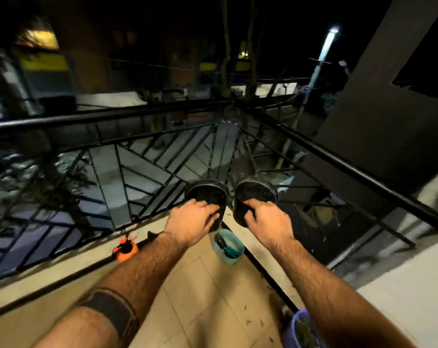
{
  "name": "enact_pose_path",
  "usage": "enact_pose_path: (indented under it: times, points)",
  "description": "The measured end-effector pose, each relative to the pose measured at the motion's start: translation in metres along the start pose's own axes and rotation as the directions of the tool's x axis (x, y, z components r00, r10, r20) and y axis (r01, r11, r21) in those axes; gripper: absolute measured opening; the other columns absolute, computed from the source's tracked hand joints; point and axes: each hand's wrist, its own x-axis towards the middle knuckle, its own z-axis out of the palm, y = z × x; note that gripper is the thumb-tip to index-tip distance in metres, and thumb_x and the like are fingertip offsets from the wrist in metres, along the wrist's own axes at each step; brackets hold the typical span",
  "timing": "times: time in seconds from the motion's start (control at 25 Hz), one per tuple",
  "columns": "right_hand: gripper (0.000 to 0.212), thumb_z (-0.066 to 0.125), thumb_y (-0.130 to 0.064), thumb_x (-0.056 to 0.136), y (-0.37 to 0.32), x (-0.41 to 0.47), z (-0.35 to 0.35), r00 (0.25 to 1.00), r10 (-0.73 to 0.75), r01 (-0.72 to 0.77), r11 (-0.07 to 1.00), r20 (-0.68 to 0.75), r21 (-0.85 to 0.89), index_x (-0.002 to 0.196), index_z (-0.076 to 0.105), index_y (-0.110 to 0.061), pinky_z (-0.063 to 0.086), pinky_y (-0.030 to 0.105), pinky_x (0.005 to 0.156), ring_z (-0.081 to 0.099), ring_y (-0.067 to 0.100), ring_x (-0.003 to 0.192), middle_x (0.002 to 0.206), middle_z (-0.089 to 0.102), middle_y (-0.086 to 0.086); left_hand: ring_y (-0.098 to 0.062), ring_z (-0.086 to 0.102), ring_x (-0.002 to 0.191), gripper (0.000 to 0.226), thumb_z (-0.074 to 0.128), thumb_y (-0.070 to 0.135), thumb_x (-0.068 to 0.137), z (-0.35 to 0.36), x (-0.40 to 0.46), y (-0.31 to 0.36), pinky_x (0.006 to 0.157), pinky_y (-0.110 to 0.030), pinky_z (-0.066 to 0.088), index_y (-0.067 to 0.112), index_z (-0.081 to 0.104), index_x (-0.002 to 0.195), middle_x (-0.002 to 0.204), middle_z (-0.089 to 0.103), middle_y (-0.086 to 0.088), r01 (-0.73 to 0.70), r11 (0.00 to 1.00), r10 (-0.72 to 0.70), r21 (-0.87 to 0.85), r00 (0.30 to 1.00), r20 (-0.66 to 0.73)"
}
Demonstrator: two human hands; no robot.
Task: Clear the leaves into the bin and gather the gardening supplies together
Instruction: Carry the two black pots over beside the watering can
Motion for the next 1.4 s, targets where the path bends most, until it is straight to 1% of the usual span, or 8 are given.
enact_pose_path:
  times: [0.12, 0.28, 0.44, 0.64, 0.84, 1.0, 1.16, 1.4]
  points:
    - [0.039, 0.049, -0.033, 0.098, 0.028, 0.012, 0.000, 0.990, -0.126, 0.125, 0.992, 0.060, 0.019, 0.136, 0.058, -0.036, 0.051, 0.039, 0.090, 0.061, 0.022, 0.113, 0.121, 0.070, -0.003, -0.018, 0.053, 0.121, 0.041, 0.034, 0.054, 0.103, 0.006, -0.008, 0.028, 0.088, -0.042, 0.051, 0.042, 0.048, 0.140, 0.128, 0.060, 0.010, 0.111, 0.994, -0.111, 0.012, 0.994, 0.012]
    - [0.038, 0.047, -0.031, 0.101, 0.047, 0.030, 0.012, 0.964, -0.216, 0.211, 0.976, 0.157, 0.048, 0.139, 0.054, -0.036, 0.052, 0.038, 0.093, 0.063, 0.024, 0.116, 0.125, 0.069, -0.001, -0.019, 0.058, 0.113, 0.040, 0.037, 0.054, 0.102, 0.010, -0.014, 0.036, 0.084, -0.037, 0.051, 0.041, 0.053, 0.136, 0.122, 0.064, 0.009, 0.197, 0.980, -0.196, 0.029, 0.980, -0.016]
    - [0.037, 0.045, -0.032, 0.104, 0.047, 0.043, 0.033, 0.953, -0.225, 0.215, 0.974, 0.201, 0.071, 0.140, 0.052, -0.037, 0.055, 0.039, 0.090, 0.067, 0.027, 0.111, 0.124, 0.070, 0.002, -0.019, 0.062, 0.110, 0.039, 0.039, 0.054, 0.101, 0.018, -0.023, 0.012, 0.084, -0.036, 0.053, 0.041, 0.055, 0.134, 0.120, 0.067, 0.007, 0.283, 0.958, -0.284, 0.043, 0.958, 0.028]
    - [0.036, 0.046, -0.030, 0.104, 0.036, 0.065, 0.045, 0.954, -0.200, 0.188, 0.979, 0.224, 0.075, 0.139, 0.051, -0.037, 0.056, 0.043, 0.088, 0.067, 0.031, 0.108, 0.120, 0.071, 0.007, -0.018, 0.066, 0.097, 0.030, 0.046, 0.049, 0.101, 0.022, -0.023, -0.012, 0.081, -0.037, 0.056, 0.044, 0.055, 0.129, 0.110, 0.069, 0.005, 0.366, 0.928, -0.371, 0.069, 0.926, 0.070]
    - [0.038, 0.049, -0.024, 0.102, 0.036, 0.087, 0.052, 0.949, -0.220, 0.199, 0.974, 0.227, 0.112, 0.139, 0.054, -0.034, 0.055, 0.040, 0.085, 0.068, 0.031, 0.104, 0.113, 0.072, 0.009, -0.013, 0.065, 0.093, 0.032, 0.048, 0.044, 0.102, 0.026, -0.022, -0.003, 0.082, -0.033, 0.055, 0.040, 0.056, 0.133, 0.106, 0.067, 0.006, 0.454, 0.891, -0.451, -0.003, 0.887, 0.101]
    - [0.042, 0.050, -0.020, 0.099, 0.040, 0.121, 0.064, 0.922, -0.309, 0.275, 0.946, 0.232, 0.170, 0.139, 0.056, -0.032, 0.056, 0.038, 0.085, 0.068, 0.028, 0.103, 0.111, 0.072, 0.008, -0.015, 0.065, 0.100, 0.035, 0.042, 0.046, 0.104, 0.041, -0.002, 0.005, 0.085, -0.032, 0.053, 0.040, 0.052, 0.137, 0.114, 0.067, 0.004, 0.518, 0.855, -0.518, 0.014, 0.852, 0.076]
    - [0.041, 0.045, -0.017, 0.099, 0.050, 0.155, 0.090, 0.860, -0.416, 0.368, 0.907, 0.296, 0.205, 0.135, 0.058, -0.032, 0.057, 0.041, 0.087, 0.068, 0.028, 0.101, 0.112, 0.071, 0.010, -0.017, 0.063, 0.111, 0.040, 0.049, 0.040, 0.102, 0.072, 0.023, 0.018, 0.088, -0.032, 0.052, 0.045, 0.046, 0.142, 0.126, 0.063, 0.003, 0.582, 0.813, -0.581, 0.017, 0.809, 0.091]
    - [0.044, 0.045, -0.010, 0.099, 0.064, 0.201, 0.192, 0.812, -0.492, 0.477, 0.870, 0.315, 0.128, 0.138, 0.055, -0.028, 0.055, 0.037, 0.090, 0.065, 0.025, 0.107, 0.117, 0.069, 0.006, -0.021, 0.062, 0.111, 0.037, 0.043, 0.045, 0.104, 0.160, 0.070, -0.022, 0.085, -0.036, 0.052, 0.054, 0.042, 0.140, 0.126, 0.063, 0.001, 0.622, 0.783, -0.621, 0.023, 0.780, 0.077]
